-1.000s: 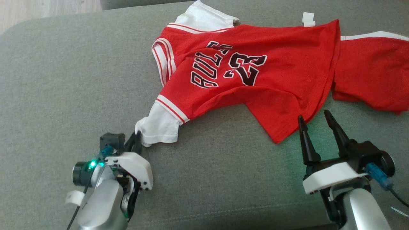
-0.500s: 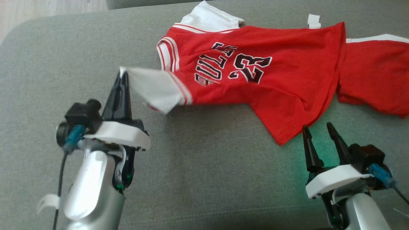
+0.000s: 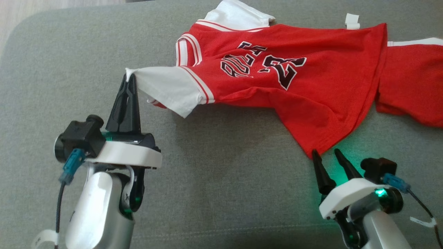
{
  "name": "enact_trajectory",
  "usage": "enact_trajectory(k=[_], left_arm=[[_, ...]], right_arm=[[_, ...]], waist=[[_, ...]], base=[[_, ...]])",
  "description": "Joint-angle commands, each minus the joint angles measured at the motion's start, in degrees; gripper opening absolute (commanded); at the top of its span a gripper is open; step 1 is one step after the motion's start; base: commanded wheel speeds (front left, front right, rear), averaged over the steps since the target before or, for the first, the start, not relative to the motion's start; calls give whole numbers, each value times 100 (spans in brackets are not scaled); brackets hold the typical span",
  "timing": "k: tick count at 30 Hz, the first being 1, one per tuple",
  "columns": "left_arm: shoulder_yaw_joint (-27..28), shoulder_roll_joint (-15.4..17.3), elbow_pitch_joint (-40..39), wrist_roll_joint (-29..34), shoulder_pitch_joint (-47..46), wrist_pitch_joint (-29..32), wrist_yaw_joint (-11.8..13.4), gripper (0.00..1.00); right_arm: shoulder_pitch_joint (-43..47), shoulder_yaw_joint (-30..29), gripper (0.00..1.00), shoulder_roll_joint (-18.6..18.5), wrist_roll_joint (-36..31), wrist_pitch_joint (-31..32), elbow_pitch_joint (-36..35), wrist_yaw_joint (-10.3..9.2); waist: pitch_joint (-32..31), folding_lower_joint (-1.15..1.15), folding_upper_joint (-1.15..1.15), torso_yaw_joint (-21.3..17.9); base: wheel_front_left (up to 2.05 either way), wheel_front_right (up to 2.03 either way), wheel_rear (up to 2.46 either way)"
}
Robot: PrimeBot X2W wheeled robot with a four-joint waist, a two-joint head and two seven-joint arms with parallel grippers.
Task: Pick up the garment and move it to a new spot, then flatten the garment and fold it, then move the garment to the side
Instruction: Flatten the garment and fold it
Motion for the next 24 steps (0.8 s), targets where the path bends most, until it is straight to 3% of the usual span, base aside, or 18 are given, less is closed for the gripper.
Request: enact_trajectory(k=[1,13,14,15,16,24], left_arm=[[246,31,-272,72,-137,-53,-37,0],[216,26,-445,32,-174,-53,-27,0],[214,26,-443,32,-174,-53,-24,0],[213,26,-438,30,-173,-53,-22,0],[215,26,-433,30,-171,-53,-21,0],[350,25,-444,108,-147,-53,-13,0]], right_arm=[[-213,188,100,-15,77,5,-108,20],[-452,583,100,-15,193,202,344,20],[-462,604,78,-15,194,206,361,20],[-478,626,28,-15,193,203,368,20],[-498,648,0,-15,194,177,352,20],[-647,565,0,-15,-106,-48,-287,20]], waist=[[28,0,0,23],[124,0,0,173],[121,0,0,178],[114,0,0,181],[106,0,0,180],[-89,0,0,74]], base=[[0,0,0],[0,0,0],[0,0,0],[0,0,0],[0,0,0],[0,0,0]])
